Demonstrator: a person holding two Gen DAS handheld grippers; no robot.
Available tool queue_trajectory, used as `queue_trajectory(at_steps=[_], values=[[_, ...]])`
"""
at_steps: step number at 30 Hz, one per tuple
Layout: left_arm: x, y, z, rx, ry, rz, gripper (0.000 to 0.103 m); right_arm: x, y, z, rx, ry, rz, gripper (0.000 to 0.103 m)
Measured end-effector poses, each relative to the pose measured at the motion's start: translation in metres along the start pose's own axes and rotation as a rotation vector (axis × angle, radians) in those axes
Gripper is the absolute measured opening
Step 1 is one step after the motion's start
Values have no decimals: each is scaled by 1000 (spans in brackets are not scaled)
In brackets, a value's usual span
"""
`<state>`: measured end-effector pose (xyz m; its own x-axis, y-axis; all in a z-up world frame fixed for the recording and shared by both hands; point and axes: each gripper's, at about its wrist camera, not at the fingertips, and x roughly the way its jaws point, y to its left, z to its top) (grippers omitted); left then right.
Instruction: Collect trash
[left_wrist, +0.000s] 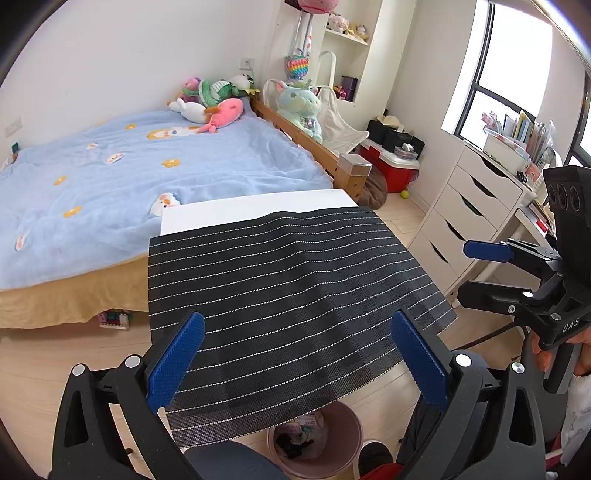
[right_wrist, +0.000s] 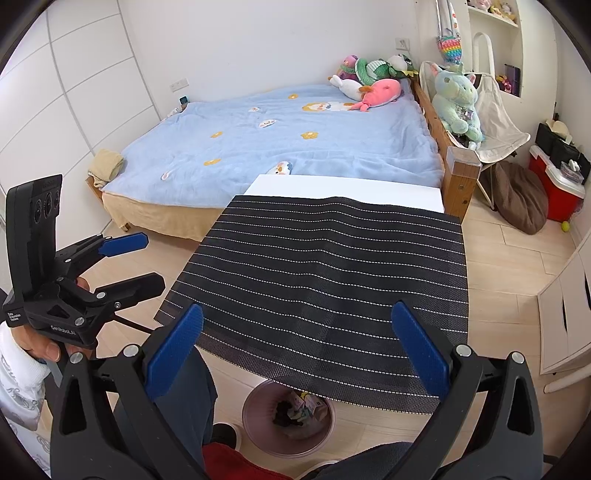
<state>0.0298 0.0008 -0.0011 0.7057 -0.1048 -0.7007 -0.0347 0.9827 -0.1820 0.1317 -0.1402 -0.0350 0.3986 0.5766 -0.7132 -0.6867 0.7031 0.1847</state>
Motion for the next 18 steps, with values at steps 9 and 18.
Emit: queue_trajectory(at_steps=[9, 18], values=[[1, -3, -1, 3, 4, 1, 97, 0, 0, -1, 1, 1, -1, 100], [1, -3, -1, 3, 5, 1, 97, 0, -2, -2, 2, 2, -2, 100]])
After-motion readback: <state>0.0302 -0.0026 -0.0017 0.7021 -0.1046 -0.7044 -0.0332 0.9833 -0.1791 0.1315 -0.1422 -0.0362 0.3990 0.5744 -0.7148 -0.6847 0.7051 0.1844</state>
